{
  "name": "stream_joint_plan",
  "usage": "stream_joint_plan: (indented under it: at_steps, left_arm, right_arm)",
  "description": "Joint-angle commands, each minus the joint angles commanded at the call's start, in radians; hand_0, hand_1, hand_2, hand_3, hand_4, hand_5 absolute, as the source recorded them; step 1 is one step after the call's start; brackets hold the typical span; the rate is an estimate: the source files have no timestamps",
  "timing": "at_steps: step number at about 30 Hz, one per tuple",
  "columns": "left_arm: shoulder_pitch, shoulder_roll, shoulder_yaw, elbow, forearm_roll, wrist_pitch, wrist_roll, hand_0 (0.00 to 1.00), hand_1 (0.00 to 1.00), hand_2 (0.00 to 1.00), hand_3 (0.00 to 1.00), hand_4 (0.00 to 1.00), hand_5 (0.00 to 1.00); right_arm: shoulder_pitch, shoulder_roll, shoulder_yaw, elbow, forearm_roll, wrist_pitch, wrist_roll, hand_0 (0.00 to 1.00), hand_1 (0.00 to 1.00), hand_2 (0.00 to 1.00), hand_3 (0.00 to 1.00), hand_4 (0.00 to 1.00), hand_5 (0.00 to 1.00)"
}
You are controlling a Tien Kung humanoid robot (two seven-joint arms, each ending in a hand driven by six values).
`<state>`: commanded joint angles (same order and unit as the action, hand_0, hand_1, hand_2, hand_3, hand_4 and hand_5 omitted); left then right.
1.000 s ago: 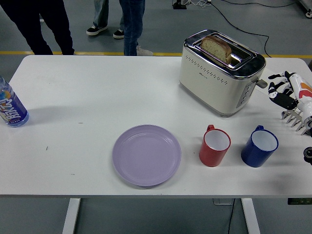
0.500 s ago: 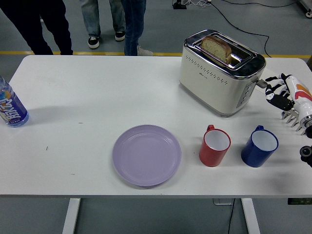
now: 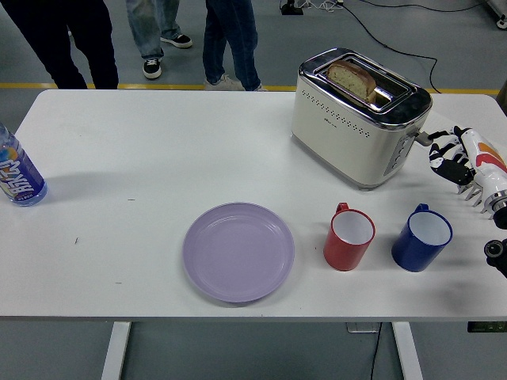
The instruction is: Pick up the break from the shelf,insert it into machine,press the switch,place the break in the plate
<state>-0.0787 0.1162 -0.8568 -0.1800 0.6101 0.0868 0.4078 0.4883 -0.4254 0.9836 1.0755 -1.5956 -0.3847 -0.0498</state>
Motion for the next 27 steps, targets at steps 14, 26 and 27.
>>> stream_joint_plan:
  at_steps: [14,26,27]
  left_arm:
    - [0.001,0.001,0.002,0.0,-0.002,-0.002,0.0,0.348,0.461,0.604,0.728,0.583,0.998]
    - [-0.006,0.002,0.008,0.0,-0.009,-0.003,-0.001,0.347,0.461,0.604,0.728,0.583,0.998]
    - [-0.007,0.002,0.009,0.0,-0.009,-0.003,-0.002,0.347,0.461,0.604,0.728,0.583,0.998]
  right_arm:
    - [-0.004,0.005,-0.017,-0.008,-0.009,0.007,-0.003,0.264,0.22,0.419,0.64,0.469,0.27]
    - [0.004,0.013,-0.034,-0.024,-0.01,0.012,-0.006,0.263,0.221,0.42,0.64,0.468,0.268]
    - [0.006,0.014,-0.037,-0.026,-0.01,0.012,-0.006,0.263,0.221,0.42,0.64,0.468,0.268]
